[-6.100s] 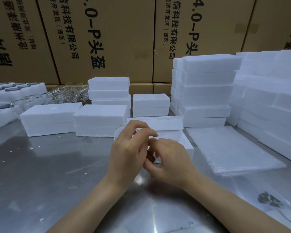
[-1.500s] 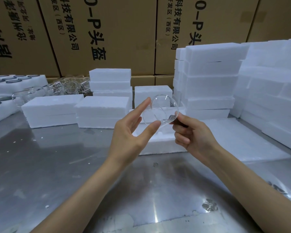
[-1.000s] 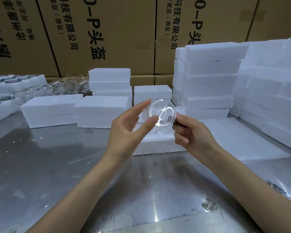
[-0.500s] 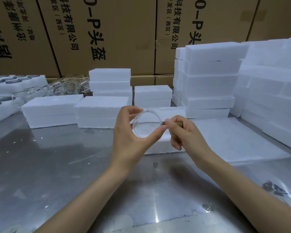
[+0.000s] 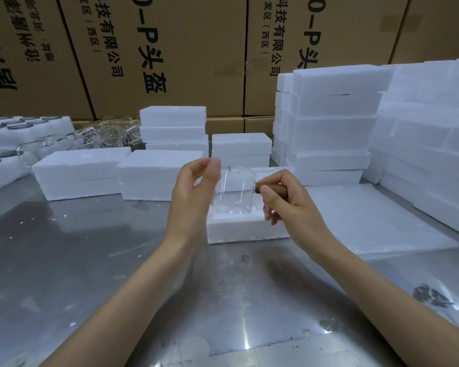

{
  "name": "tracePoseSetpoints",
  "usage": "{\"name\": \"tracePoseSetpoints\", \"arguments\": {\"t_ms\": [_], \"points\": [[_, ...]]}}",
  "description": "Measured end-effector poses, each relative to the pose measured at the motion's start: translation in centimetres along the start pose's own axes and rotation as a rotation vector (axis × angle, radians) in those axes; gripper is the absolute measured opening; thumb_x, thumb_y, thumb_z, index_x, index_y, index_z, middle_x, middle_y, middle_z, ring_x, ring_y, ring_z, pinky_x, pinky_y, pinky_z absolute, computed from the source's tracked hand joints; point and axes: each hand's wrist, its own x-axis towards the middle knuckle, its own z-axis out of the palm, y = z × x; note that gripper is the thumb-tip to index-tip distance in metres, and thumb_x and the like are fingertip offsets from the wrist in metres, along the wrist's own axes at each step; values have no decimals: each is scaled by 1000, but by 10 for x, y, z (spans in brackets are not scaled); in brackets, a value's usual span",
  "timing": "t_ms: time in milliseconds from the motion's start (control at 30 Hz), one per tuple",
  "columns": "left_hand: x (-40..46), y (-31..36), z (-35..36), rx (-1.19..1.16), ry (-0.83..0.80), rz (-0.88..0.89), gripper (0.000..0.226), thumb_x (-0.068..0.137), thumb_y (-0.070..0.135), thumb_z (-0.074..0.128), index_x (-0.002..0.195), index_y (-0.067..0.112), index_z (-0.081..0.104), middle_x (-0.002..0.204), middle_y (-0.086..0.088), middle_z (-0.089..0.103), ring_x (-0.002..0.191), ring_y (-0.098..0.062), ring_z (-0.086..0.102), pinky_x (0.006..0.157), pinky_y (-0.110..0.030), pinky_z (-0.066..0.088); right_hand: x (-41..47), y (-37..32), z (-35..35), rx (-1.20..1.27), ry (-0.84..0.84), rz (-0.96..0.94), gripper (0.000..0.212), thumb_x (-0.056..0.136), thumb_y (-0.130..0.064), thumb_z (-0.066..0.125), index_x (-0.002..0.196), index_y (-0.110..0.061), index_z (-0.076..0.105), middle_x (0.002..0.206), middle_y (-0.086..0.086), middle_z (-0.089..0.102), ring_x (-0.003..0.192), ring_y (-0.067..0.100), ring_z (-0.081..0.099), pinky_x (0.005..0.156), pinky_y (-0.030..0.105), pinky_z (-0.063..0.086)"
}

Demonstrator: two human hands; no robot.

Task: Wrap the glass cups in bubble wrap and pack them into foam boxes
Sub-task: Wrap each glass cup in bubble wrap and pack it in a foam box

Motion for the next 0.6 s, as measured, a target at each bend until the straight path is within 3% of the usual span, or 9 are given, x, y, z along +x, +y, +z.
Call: {"name": "tracePoseSetpoints", "arguments": {"t_ms": [67, 100, 233, 367, 433, 600], "points": [[0, -3, 3, 95, -118, -67, 91, 58, 81, 54, 131, 26, 50, 135, 9, 55, 122, -10, 54, 108, -38, 41, 1, 0, 0, -1, 4, -25, 9, 96, -12, 51, 89, -17, 53, 57, -13, 54, 58, 8, 51, 53, 19, 42], [-2, -4, 5, 123, -174, -77, 97, 54, 81, 54, 134, 26, 47, 139, 6, 52, 123, -13, 54, 108, -40, 41, 0, 0, 0, -15, 4, -38, 9, 97, -12, 50, 90, -17, 53, 58, -14, 54, 58, 8, 51, 54, 20, 42], [-4, -14, 9, 144, -221, -10, 84, 59, 70, 62, 132, 34, 41, 134, 4, 55, 114, -17, 61, 100, -41, 49, -1, -1, -3, -41, 19, -79, 10, 95, -19, 54, 87, -13, 55, 54, -12, 47, 53, 11, 44, 51, 23, 40], [-4, -14, 5, 203, -196, 84, 70, 69, 61, 65, 131, 39, 41, 117, 16, 61, 97, -2, 65, 77, -17, 52, 2, -3, -7, -135, 19, -62, 23, 94, -29, 56, 82, -10, 60, 50, -13, 37, 47, 6, 37, 46, 17, 32], [-4, -11, 3, 239, -192, 128, 66, 72, 56, 63, 132, 40, 39, 114, 19, 60, 92, 4, 62, 69, -11, 49, 3, -3, -8, -172, -9, -16, 27, 94, -30, 56, 76, -11, 61, 48, -14, 35, 44, 4, 35, 44, 14, 30], [-3, -7, -2, 285, -196, 196, 69, 73, 55, 63, 134, 41, 36, 113, 22, 60, 90, 3, 62, 74, -19, 53, 1, -10, -8, -27, -105, 174, 49, 93, -41, 54, 51, -21, 38, 47, -9, 24, 42, 9, 19, 41, 19, 21]]}}
